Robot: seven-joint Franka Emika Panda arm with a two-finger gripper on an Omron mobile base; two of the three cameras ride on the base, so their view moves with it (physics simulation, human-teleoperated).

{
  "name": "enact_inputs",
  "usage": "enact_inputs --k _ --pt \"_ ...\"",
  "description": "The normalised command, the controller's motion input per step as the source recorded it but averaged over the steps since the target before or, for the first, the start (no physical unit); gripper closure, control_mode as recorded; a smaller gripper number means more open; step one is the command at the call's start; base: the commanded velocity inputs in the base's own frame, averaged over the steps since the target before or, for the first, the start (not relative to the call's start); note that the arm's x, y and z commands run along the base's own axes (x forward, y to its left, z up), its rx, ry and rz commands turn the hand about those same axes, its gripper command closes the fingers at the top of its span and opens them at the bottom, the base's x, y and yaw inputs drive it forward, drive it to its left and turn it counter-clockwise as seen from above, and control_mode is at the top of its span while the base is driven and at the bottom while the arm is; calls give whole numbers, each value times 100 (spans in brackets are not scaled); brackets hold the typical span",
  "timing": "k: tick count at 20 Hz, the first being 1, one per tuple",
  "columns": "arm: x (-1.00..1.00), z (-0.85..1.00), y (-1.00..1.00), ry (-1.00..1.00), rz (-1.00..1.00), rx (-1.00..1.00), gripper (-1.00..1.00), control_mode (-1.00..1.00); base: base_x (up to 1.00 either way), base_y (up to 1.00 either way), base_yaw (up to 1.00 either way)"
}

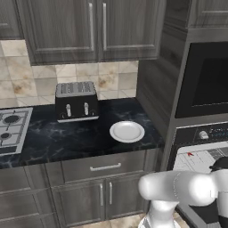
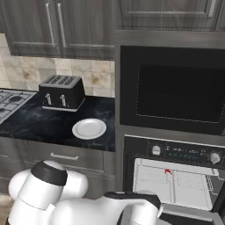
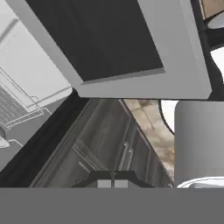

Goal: Take the fish from the oven and place it on the plate on the counter.

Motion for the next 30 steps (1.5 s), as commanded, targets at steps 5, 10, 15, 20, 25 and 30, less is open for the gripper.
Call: enact_inputs --k 5,10,15,20,25,30 --pt "-100 79 -20 35 0 32 100 -100 0 0 0" --pt "-91 97 -9 30 0 24 100 -100 0 0 0" --pt "-19 100 0 -17 8 -5 100 -100 0 0 0" --pt "-1 69 4 -36 3 -23 100 -100 0 0 0" --pt "36 -3 49 -53 0 -49 100 -100 0 0 0" --pt "47 -1 40 -28 0 -43 100 -100 0 0 0"
